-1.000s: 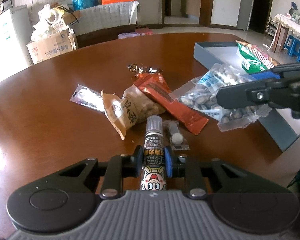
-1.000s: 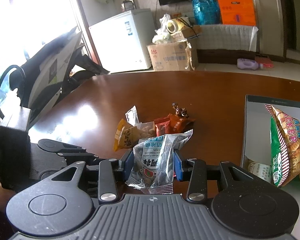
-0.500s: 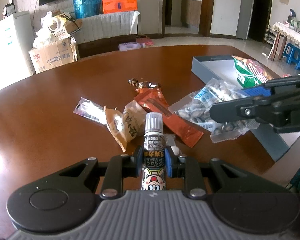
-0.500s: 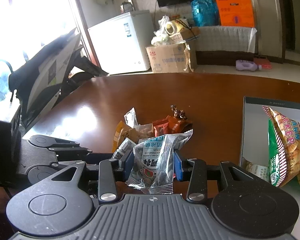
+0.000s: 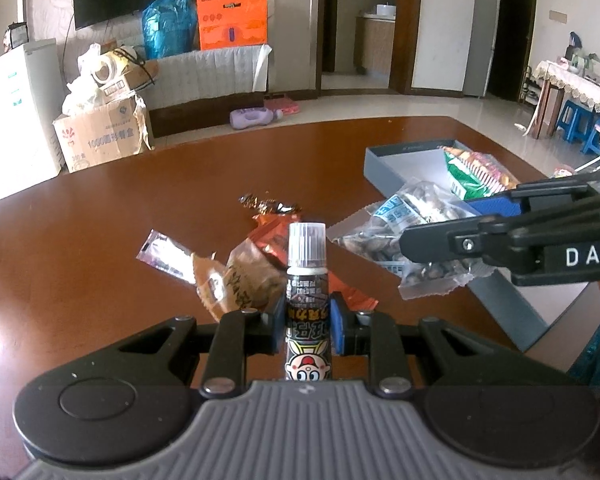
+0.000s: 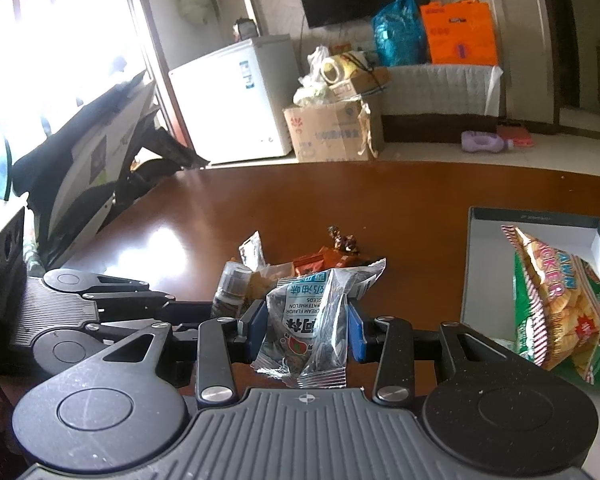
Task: Organize snacks
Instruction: 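Lift the snack tube with the left tool while the right tool lifts the nut bag toward the box, then carry the snack tube and nut bag over the open box with both tools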
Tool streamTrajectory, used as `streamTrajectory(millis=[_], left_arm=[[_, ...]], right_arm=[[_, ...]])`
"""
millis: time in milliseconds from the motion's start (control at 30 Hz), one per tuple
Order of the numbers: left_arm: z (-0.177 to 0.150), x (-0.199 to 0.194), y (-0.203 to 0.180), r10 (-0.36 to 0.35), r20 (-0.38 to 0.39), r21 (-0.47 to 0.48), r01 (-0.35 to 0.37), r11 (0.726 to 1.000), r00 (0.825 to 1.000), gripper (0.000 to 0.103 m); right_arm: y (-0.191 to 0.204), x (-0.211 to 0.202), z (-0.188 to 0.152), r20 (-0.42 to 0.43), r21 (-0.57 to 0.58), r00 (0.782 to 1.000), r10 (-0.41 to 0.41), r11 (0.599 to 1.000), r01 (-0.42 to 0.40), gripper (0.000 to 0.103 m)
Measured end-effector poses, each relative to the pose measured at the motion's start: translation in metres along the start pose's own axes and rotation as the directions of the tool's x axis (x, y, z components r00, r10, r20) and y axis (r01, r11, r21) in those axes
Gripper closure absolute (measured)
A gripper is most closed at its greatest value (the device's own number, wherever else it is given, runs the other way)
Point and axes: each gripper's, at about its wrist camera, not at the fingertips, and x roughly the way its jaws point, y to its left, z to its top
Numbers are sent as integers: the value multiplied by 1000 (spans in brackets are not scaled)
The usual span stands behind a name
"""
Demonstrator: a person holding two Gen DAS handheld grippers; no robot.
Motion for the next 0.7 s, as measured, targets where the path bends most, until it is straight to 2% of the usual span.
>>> streamTrajectory(millis=[400, 700], left_arm=[[14, -16, -20, -44, 74, 17, 43, 999, 996, 83], [25, -26, -41, -106, 121, 30, 103, 994, 987, 83]], right_arm=[[-22, -28, 1, 86, 44, 996, -27, 999, 24, 61], [-46, -50, 0, 151, 88, 987, -63, 995, 50, 61]])
